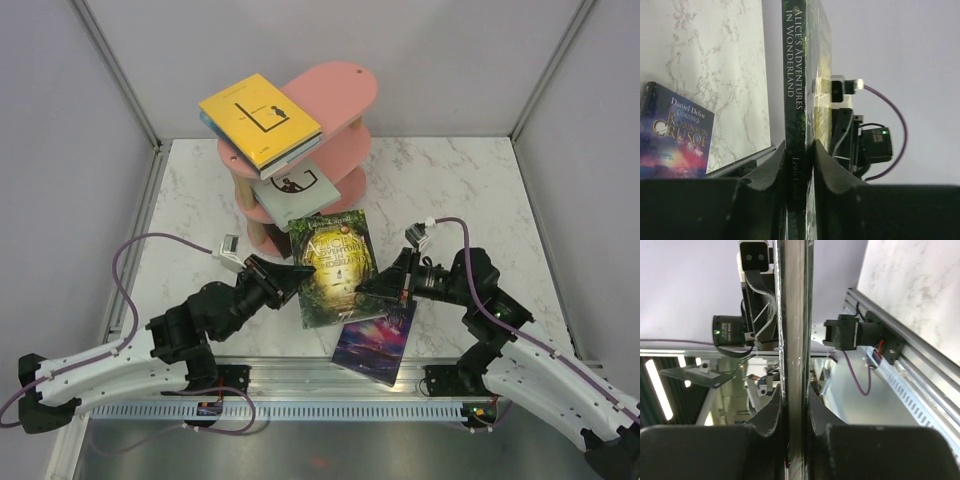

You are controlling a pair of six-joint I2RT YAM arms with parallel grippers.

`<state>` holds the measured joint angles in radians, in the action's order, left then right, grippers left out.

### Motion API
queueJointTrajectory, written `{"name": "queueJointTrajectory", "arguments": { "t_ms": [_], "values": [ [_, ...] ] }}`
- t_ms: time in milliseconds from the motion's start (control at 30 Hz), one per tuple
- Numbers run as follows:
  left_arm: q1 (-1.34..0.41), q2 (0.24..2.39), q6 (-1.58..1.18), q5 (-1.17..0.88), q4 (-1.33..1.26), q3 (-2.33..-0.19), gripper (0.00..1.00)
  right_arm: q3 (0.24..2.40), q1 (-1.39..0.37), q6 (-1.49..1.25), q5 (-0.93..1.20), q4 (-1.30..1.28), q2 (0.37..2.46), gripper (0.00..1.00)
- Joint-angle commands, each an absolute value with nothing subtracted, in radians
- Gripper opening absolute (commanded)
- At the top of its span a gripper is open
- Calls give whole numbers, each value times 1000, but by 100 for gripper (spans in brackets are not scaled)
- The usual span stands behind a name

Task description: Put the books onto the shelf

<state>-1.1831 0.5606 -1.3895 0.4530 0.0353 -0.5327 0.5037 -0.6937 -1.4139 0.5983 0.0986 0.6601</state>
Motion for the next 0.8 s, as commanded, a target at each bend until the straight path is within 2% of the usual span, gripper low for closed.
{"name": "queueJointTrajectory", "arguments": {
  "t_ms": [0,33,67,167,267,467,767],
  "values": [
    [-1198,632,-1397,380,209,-630,25,675,-651,-1211,485,-251,638,0],
    [-1198,635,-1397,376,237,-640,31,686,-631,-1194,479,-288,634,0],
    [-1198,635,-1394,376,264,-647,44,693,-591,-1165,469,-328,627,0],
    [-1198,609,-1397,379,327,-649,64,724,-514,-1126,456,-429,607,0],
    [-1198,562,-1402,387,370,-634,72,771,-462,-1072,442,-498,615,0],
    [-1198,457,-1410,413,471,-611,78,813,-428,-1023,437,-492,722,0],
    [-1198,351,-1414,437,572,-594,80,848,-416,-1038,549,-148,1049,0]
  ]
}}
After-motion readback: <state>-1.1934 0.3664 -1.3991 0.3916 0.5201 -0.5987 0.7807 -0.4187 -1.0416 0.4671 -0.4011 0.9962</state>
